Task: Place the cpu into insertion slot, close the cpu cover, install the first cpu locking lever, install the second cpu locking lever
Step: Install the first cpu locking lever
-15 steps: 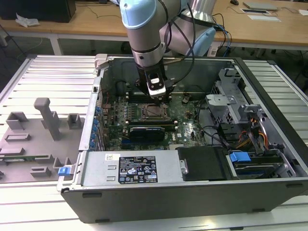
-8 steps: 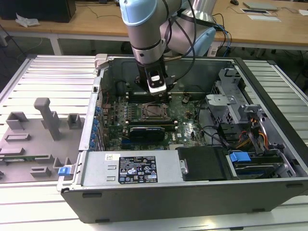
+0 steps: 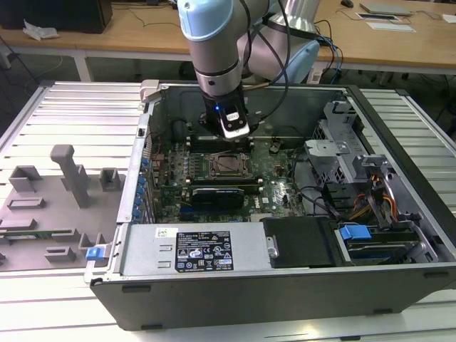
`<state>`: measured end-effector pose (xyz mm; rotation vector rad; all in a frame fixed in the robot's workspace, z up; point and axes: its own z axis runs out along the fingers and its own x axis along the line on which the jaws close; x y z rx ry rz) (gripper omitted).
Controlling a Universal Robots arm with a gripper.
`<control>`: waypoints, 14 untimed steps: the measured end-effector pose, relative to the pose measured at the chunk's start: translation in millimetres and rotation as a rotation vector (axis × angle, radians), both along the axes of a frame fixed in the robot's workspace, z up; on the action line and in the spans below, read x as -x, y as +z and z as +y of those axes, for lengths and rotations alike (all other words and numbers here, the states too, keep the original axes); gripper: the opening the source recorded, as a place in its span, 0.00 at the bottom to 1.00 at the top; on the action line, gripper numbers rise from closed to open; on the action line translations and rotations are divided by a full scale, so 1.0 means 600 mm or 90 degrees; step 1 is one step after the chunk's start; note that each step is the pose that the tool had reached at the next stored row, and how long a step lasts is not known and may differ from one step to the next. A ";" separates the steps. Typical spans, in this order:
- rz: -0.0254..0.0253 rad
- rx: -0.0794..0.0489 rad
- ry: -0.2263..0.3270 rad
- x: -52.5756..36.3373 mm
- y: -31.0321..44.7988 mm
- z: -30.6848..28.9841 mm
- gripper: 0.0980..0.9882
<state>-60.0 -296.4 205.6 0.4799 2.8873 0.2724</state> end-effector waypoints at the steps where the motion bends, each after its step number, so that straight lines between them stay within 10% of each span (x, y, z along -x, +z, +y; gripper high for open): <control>1: 0.0000 0.000 0.000 0.000 -0.001 -0.0003 0.01; 14: -0.0002 -0.001 0.000 -0.006 -0.013 -0.0051 0.01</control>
